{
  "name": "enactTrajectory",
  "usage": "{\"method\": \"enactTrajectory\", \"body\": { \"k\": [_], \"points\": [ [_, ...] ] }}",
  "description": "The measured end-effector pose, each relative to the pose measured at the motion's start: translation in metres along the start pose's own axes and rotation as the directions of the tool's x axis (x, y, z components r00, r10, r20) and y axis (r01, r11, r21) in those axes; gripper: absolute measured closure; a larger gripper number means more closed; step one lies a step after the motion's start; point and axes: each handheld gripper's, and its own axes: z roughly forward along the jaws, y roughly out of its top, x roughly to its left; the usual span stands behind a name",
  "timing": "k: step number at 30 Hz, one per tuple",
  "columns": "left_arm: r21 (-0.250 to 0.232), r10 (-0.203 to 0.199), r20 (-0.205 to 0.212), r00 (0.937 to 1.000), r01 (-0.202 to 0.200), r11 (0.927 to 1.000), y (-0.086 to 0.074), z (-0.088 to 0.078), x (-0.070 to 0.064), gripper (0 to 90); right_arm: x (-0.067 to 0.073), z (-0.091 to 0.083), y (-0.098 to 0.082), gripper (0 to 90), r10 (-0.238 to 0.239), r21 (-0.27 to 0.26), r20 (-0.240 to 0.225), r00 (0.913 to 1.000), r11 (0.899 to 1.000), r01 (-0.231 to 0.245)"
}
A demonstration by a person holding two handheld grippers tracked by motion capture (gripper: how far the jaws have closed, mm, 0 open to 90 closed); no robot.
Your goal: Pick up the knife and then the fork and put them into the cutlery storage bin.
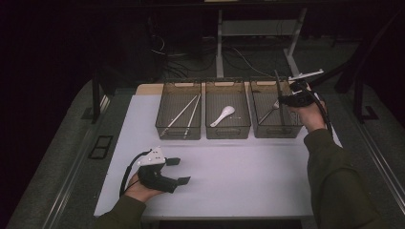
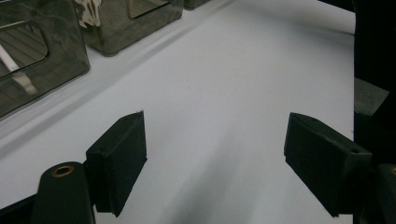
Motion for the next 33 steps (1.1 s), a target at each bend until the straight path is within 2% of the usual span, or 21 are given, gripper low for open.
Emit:
{"method": "enactTrajectory", "body": {
  "k": [1,3,4,6,9,12,15,20,24,28,33],
  "points": [
    [0.001,-0.002,0.001,1.0000,0.002,1.0000,0.000,0.000,0.000,20.0,0.000,0.007,-0.002,87.3,-0.001,0.023,-0.002,1.0000,1.000,0.001],
    [-0.003,-0.002,0.001,1.0000,0.002,1.0000,0.000,0.000,0.001,19.7,0.001,0.016,-0.004,86.3,0.012,0.029,-0.005,0.9999,1.000,-0.012],
    [0.000,-0.002,0.000,1.0000,0.002,1.0000,0.000,0.000,0.001,19.5,0.002,0.018,-0.005,76.4,0.021,0.026,-0.006,0.9998,0.999,-0.021],
    [-0.002,-0.004,-0.001,1.0000,0.004,1.0000,0.000,-0.001,0.002,19.1,0.003,0.018,-0.005,70.4,0.032,0.016,-0.018,0.9993,0.999,-0.032],
    [-0.004,-0.003,-0.003,1.0000,0.003,1.0000,0.000,-0.001,0.002,18.8,0.003,0.013,-0.006,59.5,0.028,-0.003,-0.022,0.9993,1.000,-0.029],
    [-0.002,0.000,-0.006,1.0000,0.000,1.0000,0.000,-0.001,0.001,18.6,0.001,0.006,-0.008,52.1,0.049,-0.031,-0.056,0.9972,0.998,-0.051],
    [-0.002,0.001,-0.011,0.9999,-0.001,1.0000,0.000,-0.001,0.002,18.2,0.000,-0.002,-0.012,49.0,0.046,-0.058,-0.072,0.9964,0.997,-0.050],
    [-0.002,0.001,-0.019,0.9998,-0.001,1.0000,-0.001,0.000,0.002,16.4,0.002,-0.019,-0.022,39.9,0.053,-0.113,-0.132,0.9899,0.991,-0.068],
    [0.000,0.004,-0.026,0.9997,-0.004,1.0000,-0.001,0.001,0.002,14.3,0.009,-0.034,-0.034,34.6,0.023,-0.152,-0.169,0.9854,0.987,-0.049],
    [-0.002,0.008,-0.027,0.9996,-0.008,1.0000,-0.001,0.001,0.002,13.5,0.022,-0.047,-0.048,30.5,-0.027,-0.188,-0.174,0.9844,0.982,-0.006],
    [-0.003,0.011,-0.025,0.9996,-0.011,0.9999,-0.002,0.002,0.001,13.2,0.039,-0.063,-0.069,26.6,-0.083,-0.232,-0.196,0.9771,0.972,0.036]
  ]
}}
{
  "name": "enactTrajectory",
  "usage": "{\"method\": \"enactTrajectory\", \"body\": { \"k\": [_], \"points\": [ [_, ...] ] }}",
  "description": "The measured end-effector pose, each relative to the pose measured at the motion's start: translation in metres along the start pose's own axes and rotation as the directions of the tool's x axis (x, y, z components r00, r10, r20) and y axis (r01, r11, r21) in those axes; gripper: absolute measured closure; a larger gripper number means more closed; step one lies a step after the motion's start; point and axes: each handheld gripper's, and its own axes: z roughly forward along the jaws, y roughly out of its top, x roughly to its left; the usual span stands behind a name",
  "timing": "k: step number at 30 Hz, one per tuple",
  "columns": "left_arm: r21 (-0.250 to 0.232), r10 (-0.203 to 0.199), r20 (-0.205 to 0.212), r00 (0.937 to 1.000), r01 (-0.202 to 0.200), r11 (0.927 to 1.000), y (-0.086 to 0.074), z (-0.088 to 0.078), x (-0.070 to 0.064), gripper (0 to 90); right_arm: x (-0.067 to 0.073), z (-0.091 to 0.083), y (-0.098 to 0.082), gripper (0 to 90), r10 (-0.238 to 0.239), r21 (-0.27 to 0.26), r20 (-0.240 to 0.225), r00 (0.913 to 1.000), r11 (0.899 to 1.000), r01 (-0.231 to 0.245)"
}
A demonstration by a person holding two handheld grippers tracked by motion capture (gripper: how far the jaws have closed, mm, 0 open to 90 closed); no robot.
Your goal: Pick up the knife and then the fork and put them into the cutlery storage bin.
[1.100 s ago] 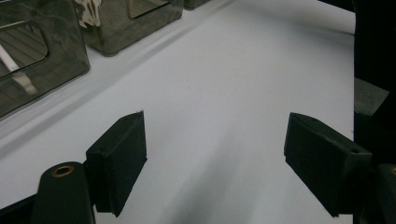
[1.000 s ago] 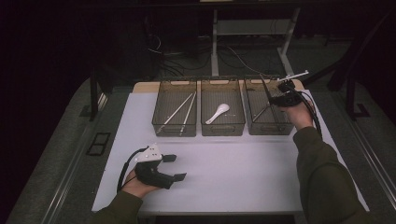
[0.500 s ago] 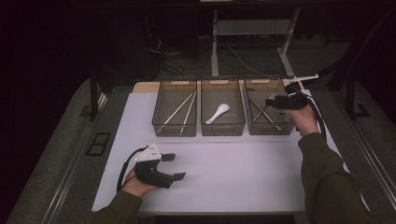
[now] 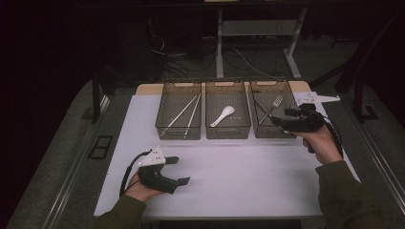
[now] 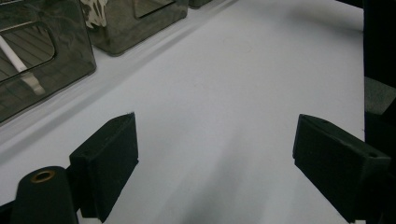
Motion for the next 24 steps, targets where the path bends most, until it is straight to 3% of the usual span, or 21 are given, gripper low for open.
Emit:
{"method": "enactTrajectory", "body": {
  "k": [4,8,12,15,24],
  "points": [
    [-0.003,0.004,0.001,1.0000,-0.004,1.0000,0.000,0.000,0.000,13.2,0.014,-0.010,-0.017,23.2,-0.023,-0.015,-0.020,0.9995,1.000,0.023],
    [-0.006,0.007,0.000,1.0000,-0.007,1.0000,0.000,0.001,-0.001,13.2,0.027,-0.019,-0.031,19.6,-0.046,-0.028,-0.007,0.9989,0.999,0.046],
    [-0.008,0.013,-0.003,0.9999,-0.013,0.9999,0.000,0.000,-0.001,13.2,0.037,-0.027,-0.045,18.8,-0.040,-0.051,-0.025,0.9989,0.998,0.039],
    [-0.007,0.011,-0.007,0.9999,-0.011,0.9999,0.000,-0.001,-0.001,13.2,0.045,-0.030,-0.058,18.8,-0.056,-0.063,0.003,0.9984,0.996,0.056],
    [-0.012,0.012,-0.008,0.9999,-0.012,0.9999,0.000,-0.002,-0.002,13.2,0.058,-0.033,-0.094,17.1,-0.053,-0.040,-0.040,0.9978,0.998,0.051]
  ]
}}
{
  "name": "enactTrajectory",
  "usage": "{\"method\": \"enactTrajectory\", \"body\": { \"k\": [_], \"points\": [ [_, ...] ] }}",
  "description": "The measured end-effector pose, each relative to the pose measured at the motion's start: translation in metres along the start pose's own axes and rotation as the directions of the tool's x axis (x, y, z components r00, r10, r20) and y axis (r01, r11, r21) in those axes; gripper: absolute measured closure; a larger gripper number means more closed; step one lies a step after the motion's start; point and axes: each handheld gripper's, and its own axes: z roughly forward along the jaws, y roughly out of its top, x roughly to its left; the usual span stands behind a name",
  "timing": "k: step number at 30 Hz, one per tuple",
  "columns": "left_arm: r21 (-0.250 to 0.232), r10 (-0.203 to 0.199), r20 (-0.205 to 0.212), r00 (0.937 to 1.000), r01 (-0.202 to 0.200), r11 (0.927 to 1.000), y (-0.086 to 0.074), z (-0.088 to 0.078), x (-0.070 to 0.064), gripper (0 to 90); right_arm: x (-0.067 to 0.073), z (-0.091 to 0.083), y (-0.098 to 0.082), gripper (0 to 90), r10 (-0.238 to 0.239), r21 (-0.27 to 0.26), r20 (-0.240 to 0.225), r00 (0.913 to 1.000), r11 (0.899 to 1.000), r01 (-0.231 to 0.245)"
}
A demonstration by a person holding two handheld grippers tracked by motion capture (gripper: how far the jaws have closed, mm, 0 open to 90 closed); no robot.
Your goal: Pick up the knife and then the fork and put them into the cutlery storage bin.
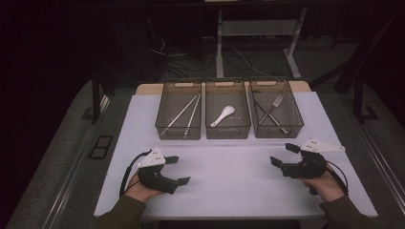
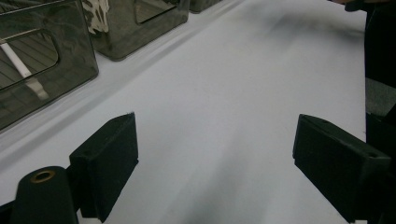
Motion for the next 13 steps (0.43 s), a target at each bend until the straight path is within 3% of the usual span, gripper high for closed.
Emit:
{"method": "enactTrajectory", "body": {
  "k": [4,13],
  "points": [
    [0.000,0.002,0.000,1.0000,-0.002,1.0000,0.000,0.000,0.000,13.2,0.005,-0.002,-0.012,17.0,0.014,0.015,-0.019,0.9997,1.000,-0.013],
    [0.000,0.000,-0.002,1.0000,0.000,1.0000,0.000,0.000,0.000,13.2,0.006,-0.004,-0.017,17.0,0.023,0.014,-0.031,0.9992,1.000,-0.023]
  ]
}}
